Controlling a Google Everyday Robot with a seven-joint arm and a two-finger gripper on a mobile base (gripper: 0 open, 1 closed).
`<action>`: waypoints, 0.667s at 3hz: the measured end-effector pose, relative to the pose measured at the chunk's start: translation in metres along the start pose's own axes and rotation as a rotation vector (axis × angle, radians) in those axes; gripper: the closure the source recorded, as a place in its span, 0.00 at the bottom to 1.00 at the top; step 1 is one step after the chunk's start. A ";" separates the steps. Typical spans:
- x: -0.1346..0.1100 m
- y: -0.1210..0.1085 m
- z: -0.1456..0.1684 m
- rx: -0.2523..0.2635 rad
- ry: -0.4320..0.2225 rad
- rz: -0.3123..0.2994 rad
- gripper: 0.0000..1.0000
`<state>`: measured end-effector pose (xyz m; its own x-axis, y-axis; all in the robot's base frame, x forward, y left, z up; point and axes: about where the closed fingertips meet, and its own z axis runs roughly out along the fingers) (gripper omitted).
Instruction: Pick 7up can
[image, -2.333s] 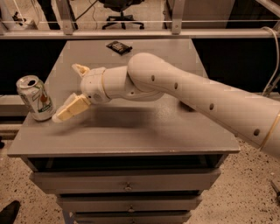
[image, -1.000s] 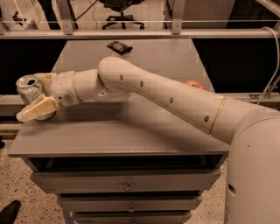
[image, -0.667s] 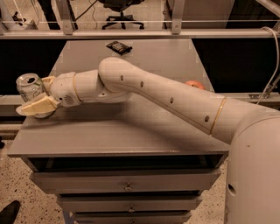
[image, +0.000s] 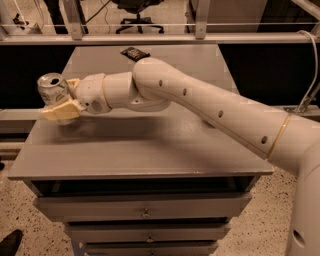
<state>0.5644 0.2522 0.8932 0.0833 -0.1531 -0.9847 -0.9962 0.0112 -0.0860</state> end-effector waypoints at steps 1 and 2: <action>-0.027 -0.024 -0.056 0.085 -0.012 -0.053 1.00; -0.051 -0.045 -0.111 0.177 -0.047 -0.088 1.00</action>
Offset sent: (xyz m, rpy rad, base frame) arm 0.0564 -0.1619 0.1074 0.1065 -0.1637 -0.2504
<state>0.6019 0.1494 0.9645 0.1746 -0.1149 -0.9779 -0.9657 0.1740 -0.1929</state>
